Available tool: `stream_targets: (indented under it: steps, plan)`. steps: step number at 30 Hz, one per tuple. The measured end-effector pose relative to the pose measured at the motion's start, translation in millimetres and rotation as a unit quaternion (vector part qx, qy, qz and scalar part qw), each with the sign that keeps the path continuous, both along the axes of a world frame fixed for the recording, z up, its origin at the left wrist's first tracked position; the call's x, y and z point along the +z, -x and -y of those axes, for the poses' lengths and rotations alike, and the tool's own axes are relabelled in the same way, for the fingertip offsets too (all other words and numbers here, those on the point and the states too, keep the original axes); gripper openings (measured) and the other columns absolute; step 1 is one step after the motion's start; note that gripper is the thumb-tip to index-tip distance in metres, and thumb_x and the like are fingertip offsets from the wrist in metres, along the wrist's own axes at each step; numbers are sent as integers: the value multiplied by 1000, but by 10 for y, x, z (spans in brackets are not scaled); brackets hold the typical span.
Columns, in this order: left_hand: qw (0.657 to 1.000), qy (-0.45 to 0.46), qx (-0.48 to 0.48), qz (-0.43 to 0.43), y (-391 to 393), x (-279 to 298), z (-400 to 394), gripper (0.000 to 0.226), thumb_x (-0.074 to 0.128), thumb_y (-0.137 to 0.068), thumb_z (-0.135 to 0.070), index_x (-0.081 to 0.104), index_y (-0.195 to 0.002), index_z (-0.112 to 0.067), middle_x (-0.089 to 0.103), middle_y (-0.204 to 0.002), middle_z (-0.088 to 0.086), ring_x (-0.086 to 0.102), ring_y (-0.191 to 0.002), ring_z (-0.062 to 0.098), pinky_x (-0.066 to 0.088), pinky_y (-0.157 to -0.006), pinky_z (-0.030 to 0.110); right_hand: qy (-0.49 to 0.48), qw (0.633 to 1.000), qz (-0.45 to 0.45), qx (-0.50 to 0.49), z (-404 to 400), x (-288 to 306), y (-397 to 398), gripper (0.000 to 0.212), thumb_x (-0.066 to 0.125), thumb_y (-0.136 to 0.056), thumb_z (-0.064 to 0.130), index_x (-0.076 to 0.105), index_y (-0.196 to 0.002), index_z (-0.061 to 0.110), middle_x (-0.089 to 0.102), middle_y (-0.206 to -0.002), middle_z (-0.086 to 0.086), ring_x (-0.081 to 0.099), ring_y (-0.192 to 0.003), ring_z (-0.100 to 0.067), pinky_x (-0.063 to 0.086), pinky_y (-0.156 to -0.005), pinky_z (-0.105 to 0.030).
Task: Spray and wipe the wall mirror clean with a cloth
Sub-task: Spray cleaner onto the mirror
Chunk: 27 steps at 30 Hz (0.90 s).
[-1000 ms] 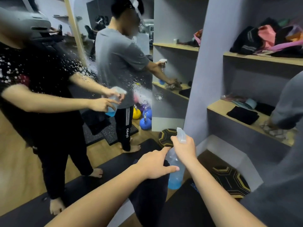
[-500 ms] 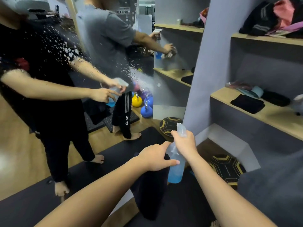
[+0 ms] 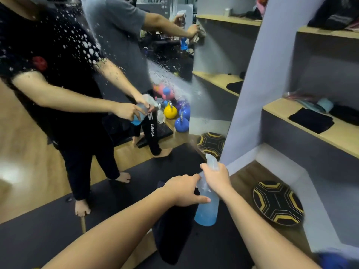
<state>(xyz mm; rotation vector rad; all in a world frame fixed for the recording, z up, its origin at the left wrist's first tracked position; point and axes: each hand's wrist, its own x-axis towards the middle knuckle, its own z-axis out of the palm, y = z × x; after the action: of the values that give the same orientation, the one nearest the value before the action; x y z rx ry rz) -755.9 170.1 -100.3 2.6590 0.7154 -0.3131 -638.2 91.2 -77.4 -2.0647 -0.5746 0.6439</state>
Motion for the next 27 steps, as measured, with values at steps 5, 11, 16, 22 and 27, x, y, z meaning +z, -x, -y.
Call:
stream_targets:
  steps: [5,11,16,22,27]
  plan:
    - [1000,7,20,-19,125,-97,-7,80,59,-86,-76,44,-143,-21,68,-117,0,65,-102,23,54,-83,41,4,999,-20,25,-78,-161,107,16,65,-94,31,57,-89,18,61,-85,-5,60,-80,-17,48,-70,-34]
    - [998,24,52,-31,317,-196,-5,79,64,-88,-70,41,-145,-20,67,-121,0,65,-103,22,45,-73,35,10,997,-37,67,-153,-324,269,17,65,-95,30,56,-101,16,57,-85,1,54,-77,-7,37,-58,-23]
    - [995,32,79,-44,496,-276,-7,80,65,-85,-72,43,-142,-20,67,-117,-1,63,-99,20,49,-77,37,25,995,-15,99,-195,-387,435,24,63,-95,32,48,-78,25,56,-81,1,53,-75,-10,40,-60,-27]
    - [992,38,105,-54,700,-279,-5,75,65,-85,-72,46,-134,-18,66,-111,0,59,-91,20,52,-78,38,15,989,-9,146,-279,-435,598,21,63,-95,35,53,-80,23,62,-84,-3,57,-78,-11,46,-66,-32]
    - [991,16,124,-52,877,-241,-11,79,66,-84,-73,44,-136,-18,66,-111,1,64,-97,23,50,-76,38,1,983,-9,183,-362,-453,733,28,64,-91,35,60,-81,10,64,-78,-7,59,-74,-19,47,-65,-36]
